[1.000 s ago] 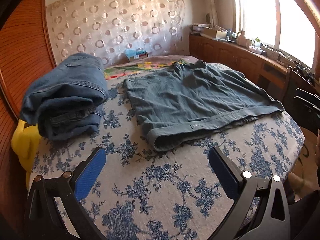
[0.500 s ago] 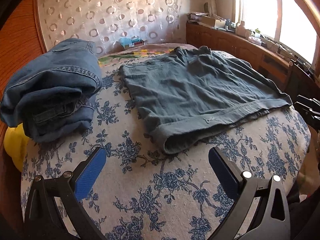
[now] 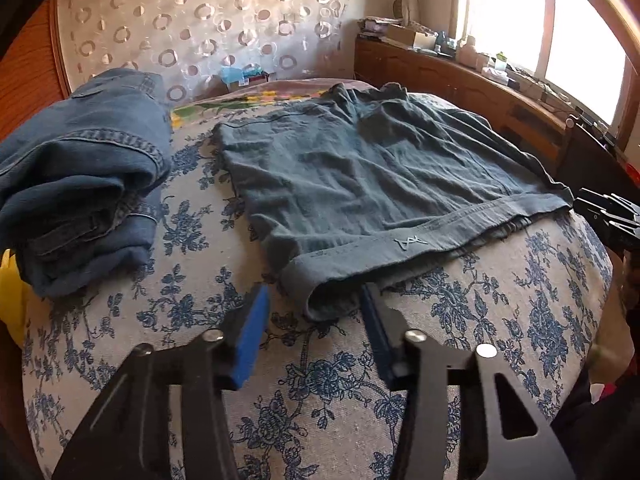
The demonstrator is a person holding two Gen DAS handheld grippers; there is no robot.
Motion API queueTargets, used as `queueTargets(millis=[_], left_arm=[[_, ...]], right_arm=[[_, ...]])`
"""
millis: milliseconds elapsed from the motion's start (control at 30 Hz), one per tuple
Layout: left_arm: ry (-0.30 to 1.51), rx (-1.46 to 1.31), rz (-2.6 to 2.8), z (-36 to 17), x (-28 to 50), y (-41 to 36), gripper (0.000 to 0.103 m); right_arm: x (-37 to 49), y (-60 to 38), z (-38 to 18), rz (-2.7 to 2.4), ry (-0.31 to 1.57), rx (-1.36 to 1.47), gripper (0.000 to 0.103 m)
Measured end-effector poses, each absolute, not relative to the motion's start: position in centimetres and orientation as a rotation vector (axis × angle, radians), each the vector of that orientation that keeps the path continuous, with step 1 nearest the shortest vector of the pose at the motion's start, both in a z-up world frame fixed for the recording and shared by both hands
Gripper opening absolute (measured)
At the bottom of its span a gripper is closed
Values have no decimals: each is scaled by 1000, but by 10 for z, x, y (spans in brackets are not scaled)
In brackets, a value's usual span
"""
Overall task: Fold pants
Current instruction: 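Move both grippers down toward the hem of the denim shorts, then close the left and right grippers on the shorts hem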
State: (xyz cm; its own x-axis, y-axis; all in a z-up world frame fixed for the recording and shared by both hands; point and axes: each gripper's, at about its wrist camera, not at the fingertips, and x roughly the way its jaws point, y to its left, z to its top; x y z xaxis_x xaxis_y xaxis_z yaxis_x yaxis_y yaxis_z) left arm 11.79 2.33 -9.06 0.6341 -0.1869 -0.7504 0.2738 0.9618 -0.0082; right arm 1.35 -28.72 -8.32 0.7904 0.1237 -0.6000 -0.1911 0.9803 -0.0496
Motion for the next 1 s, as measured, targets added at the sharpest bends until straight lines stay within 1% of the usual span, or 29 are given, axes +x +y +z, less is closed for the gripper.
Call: queueTargets(millis=[67, 133, 200, 233, 433, 500, 533, 567, 667, 1000], left_arm=[[850, 111, -270, -91, 120, 22, 37], [848, 115, -269, -91, 121, 20, 35], [845, 116, -266, -91, 123, 19, 30], [842, 112, -264, -90, 123, 21, 28], [834, 93, -258, -87, 124, 27, 14], [827, 88, -256, -86, 123, 29, 11], [825, 83, -260, -85, 121, 30, 10], [824, 80, -264, -84, 120, 29, 9], [820, 65, -287, -81, 115, 28, 7], [751, 56, -291, -59, 97, 32, 4]], right_arm=[[11, -293, -82, 169, 648, -87, 49], [18, -297, -85, 162, 662, -70, 48], [22, -300, -84, 172, 674, -54, 39], [21, -301, -84, 189, 687, -39, 32], [22, -306, -80, 201, 716, -12, 27], [36, -310, -80, 198, 725, -16, 19], [36, -311, -80, 195, 729, -22, 12], [35, -310, -79, 207, 736, -29, 7], [40, -310, -70, 235, 722, -13, 5], [47, -314, -64, 254, 700, 2, 5]])
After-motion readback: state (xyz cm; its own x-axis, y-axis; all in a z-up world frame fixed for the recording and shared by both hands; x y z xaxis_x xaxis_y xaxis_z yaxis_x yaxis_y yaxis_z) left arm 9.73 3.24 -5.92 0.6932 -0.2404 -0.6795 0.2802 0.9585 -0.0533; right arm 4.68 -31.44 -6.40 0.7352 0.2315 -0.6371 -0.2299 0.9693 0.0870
